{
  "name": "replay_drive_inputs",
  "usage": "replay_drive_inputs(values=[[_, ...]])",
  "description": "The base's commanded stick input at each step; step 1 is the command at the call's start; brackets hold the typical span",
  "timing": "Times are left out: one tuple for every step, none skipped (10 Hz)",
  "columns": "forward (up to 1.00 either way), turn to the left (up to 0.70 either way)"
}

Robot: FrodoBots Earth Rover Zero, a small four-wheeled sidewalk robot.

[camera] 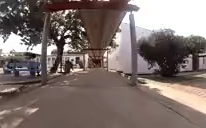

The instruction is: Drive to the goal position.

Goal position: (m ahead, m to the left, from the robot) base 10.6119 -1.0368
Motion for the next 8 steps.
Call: replay_drive_inputs(values=[[0.50, 0.26], [0.50, 0.03], [0.50, 0.00], [0.50, 0.00], [0.50, 0.00], [0.50, 0.00], [0.50, 0.00], [0.50, 0.00]])
